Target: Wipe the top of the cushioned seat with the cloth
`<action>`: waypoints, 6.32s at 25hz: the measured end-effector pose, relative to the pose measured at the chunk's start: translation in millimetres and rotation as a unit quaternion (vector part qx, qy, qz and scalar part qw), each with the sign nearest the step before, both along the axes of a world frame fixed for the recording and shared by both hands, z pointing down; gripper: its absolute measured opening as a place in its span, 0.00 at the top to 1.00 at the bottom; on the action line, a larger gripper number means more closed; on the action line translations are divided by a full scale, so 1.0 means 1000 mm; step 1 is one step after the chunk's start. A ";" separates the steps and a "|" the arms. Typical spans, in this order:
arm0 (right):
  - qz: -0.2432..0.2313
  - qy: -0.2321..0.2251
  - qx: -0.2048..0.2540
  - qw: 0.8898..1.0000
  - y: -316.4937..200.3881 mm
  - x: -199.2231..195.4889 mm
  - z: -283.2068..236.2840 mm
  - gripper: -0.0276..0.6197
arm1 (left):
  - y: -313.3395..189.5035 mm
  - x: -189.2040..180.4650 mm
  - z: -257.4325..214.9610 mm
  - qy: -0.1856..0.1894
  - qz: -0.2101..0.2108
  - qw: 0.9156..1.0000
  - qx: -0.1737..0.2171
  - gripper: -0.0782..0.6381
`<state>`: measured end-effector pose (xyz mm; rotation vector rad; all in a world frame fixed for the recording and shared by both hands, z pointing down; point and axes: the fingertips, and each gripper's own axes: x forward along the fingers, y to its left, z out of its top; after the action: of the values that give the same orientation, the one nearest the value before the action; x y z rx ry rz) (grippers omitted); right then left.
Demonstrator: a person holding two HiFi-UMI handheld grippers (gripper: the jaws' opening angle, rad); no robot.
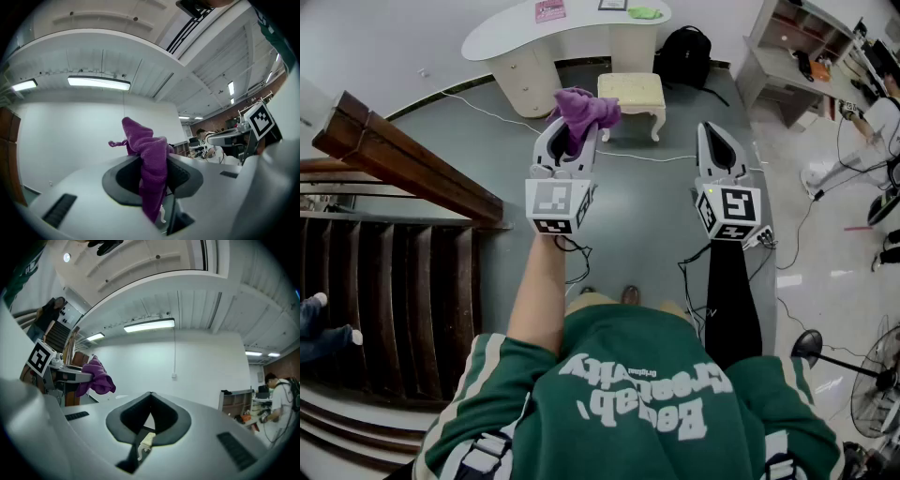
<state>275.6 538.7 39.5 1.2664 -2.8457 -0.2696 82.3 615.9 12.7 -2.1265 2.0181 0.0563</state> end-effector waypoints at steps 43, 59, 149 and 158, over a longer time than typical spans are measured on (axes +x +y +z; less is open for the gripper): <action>0.035 0.012 -0.033 0.999 -0.225 -0.106 0.024 0.94 | -0.239 -0.107 0.015 -0.004 0.037 0.999 -0.032 0.71; 0.062 -0.006 -0.054 0.997 -0.318 -0.133 0.040 0.94 | -0.342 -0.144 0.043 0.005 0.061 0.997 -0.048 0.71; 0.121 0.012 -0.230 0.966 -0.758 -0.150 0.386 0.94 | -0.824 -0.063 0.645 0.028 0.204 0.825 -0.527 0.71; 0.106 0.018 -0.236 0.966 -0.748 -0.160 0.387 0.94 | -0.817 -0.064 0.649 0.039 0.201 0.816 -0.540 0.71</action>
<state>115.9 -209.5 426.6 1.4087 -2.4893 0.3639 18.4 -201.2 661.3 -3.1741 1.7380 -1.2365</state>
